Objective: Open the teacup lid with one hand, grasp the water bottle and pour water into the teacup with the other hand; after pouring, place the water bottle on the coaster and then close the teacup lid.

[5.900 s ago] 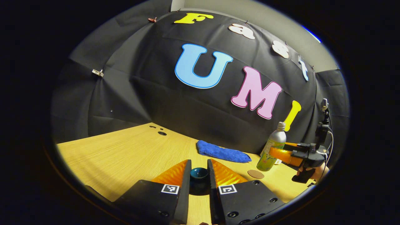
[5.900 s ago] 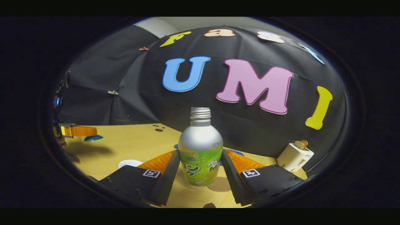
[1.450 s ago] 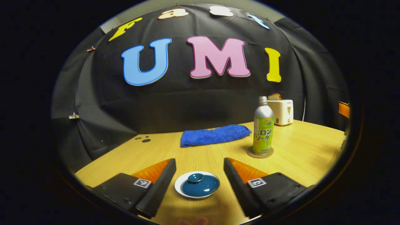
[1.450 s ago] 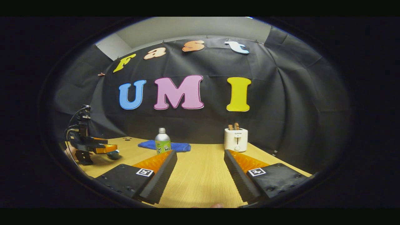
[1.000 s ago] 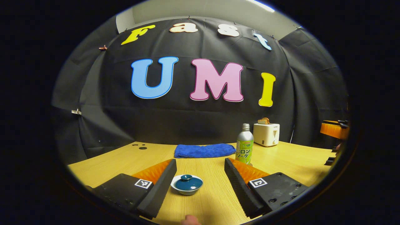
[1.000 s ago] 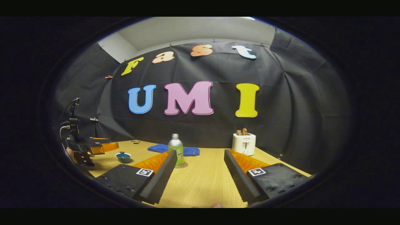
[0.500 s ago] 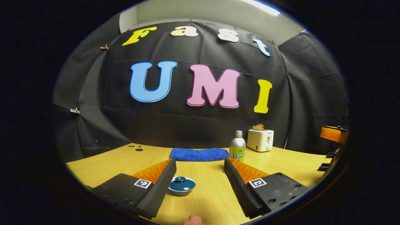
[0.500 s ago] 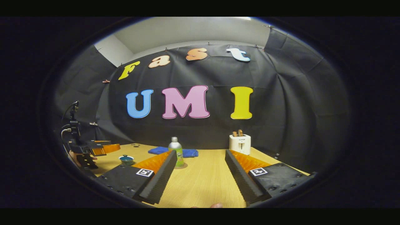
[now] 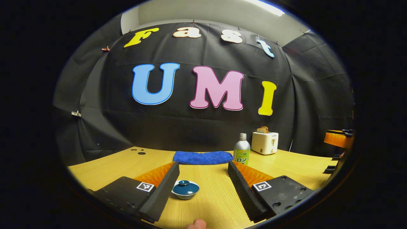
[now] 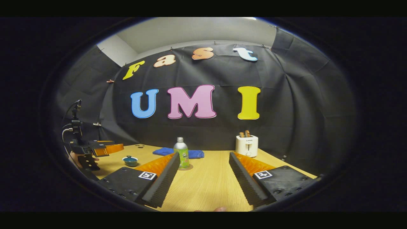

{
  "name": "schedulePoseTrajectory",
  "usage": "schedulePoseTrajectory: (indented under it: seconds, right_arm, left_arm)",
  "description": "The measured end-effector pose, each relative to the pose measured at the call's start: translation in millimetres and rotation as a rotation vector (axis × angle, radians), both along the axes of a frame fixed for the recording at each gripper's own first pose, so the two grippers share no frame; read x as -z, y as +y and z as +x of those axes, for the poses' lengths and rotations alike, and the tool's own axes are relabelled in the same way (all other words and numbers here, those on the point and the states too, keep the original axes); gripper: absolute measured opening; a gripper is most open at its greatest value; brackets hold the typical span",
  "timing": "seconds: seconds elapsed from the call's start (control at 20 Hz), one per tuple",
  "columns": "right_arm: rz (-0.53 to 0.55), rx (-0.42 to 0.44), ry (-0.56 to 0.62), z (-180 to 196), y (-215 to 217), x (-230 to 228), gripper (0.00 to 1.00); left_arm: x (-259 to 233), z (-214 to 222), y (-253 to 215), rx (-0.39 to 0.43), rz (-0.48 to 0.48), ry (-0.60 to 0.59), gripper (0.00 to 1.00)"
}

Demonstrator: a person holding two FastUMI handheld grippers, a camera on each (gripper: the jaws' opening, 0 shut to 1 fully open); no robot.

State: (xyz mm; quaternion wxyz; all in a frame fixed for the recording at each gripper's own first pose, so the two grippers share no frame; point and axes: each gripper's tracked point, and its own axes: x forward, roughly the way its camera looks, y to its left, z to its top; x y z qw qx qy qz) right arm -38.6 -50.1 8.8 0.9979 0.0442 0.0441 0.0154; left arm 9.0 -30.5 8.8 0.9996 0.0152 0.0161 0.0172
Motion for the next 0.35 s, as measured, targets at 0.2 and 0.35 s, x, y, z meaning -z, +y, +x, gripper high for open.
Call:
schedulePoseTrajectory:
  seconds: [0.2,0.35]
  right_arm:
    - [-0.006,-0.003,0.001,0.2,0.6,1.4,0.95]
    - [-0.008,-0.003,0.0,-1.7,0.3,-6.0,0.95]
  left_arm:
    - [-0.4,0.4,0.2,0.0,0.003,0.0,0.96]
    - [-1.9,0.1,-1.2,0.002,0.002,-0.003,0.96]
